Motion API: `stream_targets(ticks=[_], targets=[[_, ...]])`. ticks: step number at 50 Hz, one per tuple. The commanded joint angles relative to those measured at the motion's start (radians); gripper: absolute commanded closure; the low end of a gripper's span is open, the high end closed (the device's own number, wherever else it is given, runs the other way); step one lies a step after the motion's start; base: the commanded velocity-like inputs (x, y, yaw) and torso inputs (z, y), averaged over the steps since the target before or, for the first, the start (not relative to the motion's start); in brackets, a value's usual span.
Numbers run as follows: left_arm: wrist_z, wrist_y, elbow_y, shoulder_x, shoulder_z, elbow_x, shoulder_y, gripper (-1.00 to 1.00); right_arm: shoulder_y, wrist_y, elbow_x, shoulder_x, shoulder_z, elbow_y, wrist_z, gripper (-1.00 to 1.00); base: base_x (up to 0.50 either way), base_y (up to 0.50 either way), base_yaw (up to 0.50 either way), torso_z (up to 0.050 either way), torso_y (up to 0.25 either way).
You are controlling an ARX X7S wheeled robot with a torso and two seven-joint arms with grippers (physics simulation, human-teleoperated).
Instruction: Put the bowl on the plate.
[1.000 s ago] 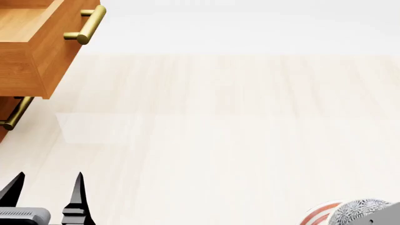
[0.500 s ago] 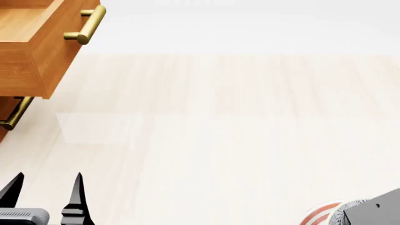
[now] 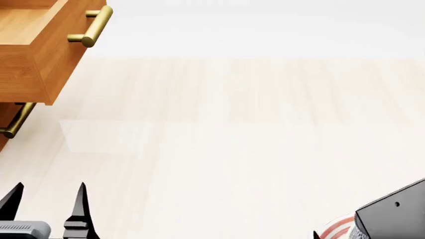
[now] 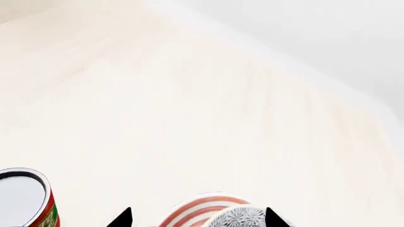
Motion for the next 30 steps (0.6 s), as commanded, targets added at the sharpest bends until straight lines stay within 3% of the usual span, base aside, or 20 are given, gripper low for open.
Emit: stream_targets(ticks=[1,30], targets=[[-0.002,0.000,0.004,-0.003,0.002,-0.001,-0.002,-1.00,0.025,-0.014,0.009,-0.003,0.028,-0.044,-0.002,-1.00,0.00,0.00,0.00,0.000,0.000],[-0.012,0.000,0.015,-0.010,0.007,0.002,0.001,-1.00,0.073,-0.039,-0.051,-0.057,0.086,-0.110,0.086,-1.00,0.00,0.00,0.00,0.000,0.000]])
